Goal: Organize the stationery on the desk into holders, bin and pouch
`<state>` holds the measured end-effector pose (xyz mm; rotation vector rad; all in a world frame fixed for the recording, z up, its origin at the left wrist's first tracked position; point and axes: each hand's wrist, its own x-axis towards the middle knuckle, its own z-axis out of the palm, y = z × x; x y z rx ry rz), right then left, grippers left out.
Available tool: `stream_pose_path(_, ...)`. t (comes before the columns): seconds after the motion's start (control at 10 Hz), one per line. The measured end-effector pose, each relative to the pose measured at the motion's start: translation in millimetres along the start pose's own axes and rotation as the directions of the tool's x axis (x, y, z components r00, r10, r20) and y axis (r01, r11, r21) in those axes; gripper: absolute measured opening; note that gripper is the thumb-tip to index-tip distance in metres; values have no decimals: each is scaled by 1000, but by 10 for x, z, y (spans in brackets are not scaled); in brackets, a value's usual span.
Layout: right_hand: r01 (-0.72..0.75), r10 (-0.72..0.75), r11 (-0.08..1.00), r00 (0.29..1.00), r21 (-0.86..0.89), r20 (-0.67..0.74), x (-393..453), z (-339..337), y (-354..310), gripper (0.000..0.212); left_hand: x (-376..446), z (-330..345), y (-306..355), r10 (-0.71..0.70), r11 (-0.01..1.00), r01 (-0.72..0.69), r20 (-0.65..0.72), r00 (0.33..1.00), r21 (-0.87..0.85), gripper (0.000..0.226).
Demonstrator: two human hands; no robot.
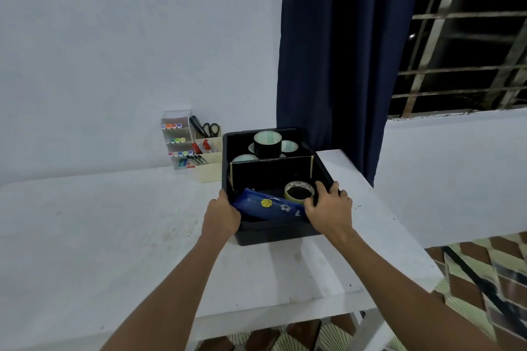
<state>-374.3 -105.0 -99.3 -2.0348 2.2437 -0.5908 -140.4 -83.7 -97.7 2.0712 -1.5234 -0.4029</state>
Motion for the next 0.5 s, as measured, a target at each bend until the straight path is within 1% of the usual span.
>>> stream_pose_path(0.1,8,-8,1000,1000,-18,18,-21,-12,-2,59,4,-26,-4,-12,1000,12,37,999,-18,34)
stream_pose_path(0.2,60,-58,998,997,-37,42,-1,-57,-28,64,2,-100,11,-16,1000,17,71,997,-11,33)
stream_pose_path(0.3,201,-199,980,978,-10,66,91,-125,-189,59,11,-350,63,5,1000,-7,72,997,30,38)
stream_pose_path(0.4,388,-385,918,922,84,-46,265,-369,-630,56,192,-777,128,134,990,-131,-76,988,46,48)
stream_pose_path(0.5,567,-553,819,821,90,-140,477,-782,-1220,52,429,-1300,275,278,961,-270,-215,936,66,46)
